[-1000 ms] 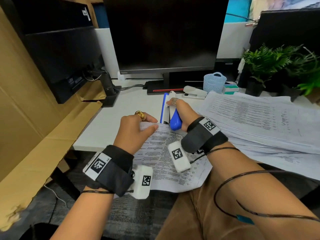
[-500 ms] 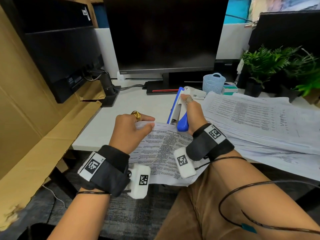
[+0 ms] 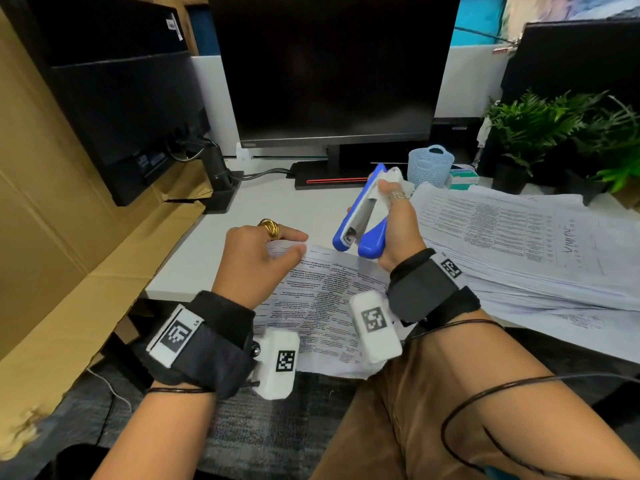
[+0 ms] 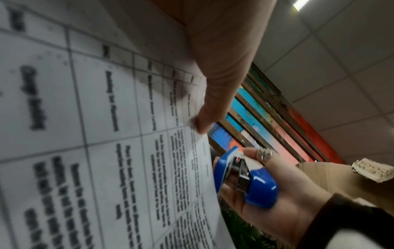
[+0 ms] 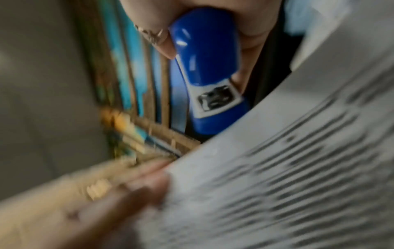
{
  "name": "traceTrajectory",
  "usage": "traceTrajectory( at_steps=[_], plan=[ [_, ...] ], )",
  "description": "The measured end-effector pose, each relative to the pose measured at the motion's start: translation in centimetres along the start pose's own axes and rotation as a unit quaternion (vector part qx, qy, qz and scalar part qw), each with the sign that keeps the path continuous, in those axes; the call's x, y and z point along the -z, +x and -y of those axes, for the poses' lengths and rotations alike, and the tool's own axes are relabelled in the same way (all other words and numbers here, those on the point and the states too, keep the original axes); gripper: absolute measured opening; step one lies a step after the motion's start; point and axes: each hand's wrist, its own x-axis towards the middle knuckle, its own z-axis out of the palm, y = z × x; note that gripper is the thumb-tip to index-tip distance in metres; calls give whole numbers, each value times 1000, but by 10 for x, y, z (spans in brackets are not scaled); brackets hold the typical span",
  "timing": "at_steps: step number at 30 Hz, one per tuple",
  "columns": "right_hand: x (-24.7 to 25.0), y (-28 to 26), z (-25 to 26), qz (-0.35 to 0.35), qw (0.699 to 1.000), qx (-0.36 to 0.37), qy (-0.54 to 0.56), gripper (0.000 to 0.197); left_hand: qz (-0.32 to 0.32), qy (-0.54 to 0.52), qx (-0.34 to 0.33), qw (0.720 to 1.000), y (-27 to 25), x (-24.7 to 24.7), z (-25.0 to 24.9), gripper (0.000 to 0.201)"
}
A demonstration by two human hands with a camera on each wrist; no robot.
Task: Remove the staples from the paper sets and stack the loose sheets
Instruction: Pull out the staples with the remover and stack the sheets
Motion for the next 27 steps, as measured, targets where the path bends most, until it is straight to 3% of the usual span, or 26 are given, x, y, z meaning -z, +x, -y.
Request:
traceTrajectory(
  at_steps=[3, 8, 17, 27],
  plan=[
    [-4, -3, 5, 0, 994, 52, -97, 17, 5, 1, -7, 1000, 0, -3, 0, 9],
    [0, 4, -1, -24, 989, 97, -113, 15, 1, -18, -17, 1000, -2, -4, -2, 8],
    [-2, 0, -7, -21, 985, 106, -132, 16, -36, -29, -28, 999, -2, -4, -7, 9],
    [-9, -8, -6, -18, 982, 136, -131, 30, -19, -44, -68, 997, -5, -6, -12, 9]
  ],
)
